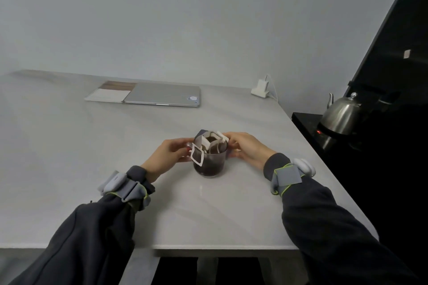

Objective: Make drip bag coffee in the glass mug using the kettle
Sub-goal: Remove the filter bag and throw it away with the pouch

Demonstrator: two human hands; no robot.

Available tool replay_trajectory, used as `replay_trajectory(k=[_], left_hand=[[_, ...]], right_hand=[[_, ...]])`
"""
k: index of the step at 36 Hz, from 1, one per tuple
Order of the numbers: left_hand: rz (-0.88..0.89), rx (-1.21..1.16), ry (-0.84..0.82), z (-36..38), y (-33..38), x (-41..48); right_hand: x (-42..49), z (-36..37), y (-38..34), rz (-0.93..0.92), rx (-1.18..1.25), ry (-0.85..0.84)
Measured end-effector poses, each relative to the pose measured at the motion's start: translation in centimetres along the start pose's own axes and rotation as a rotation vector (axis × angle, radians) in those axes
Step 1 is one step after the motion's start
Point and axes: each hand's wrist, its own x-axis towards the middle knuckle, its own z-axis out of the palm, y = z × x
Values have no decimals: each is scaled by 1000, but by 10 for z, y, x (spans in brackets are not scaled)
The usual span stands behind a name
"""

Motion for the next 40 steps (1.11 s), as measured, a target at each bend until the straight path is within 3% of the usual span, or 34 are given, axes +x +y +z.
replay_trajectory(k=[2, 7, 11, 17, 25, 34, 40], left_hand=[[-21, 47, 10, 2, 1, -1], [-71, 14, 246, 17, -3, -18], [-81, -145, 216, 32, -2, -33], [12, -33, 74, 27, -7, -35], [200, 273, 279, 22, -9, -26], [259, 380, 373, 25, -8, -23], [162, 377, 242, 17, -8, -18]], right_hand=[[1, -3, 2, 24, 38, -9], [6, -4, 6, 75, 138, 16], [7, 0, 6, 58, 92, 34], [1, -4, 7, 12, 172, 28], [-5, -14, 4, -42, 244, 160], [-6, -12, -1, -34, 204, 199], [-6, -12, 0, -41, 197, 199]])
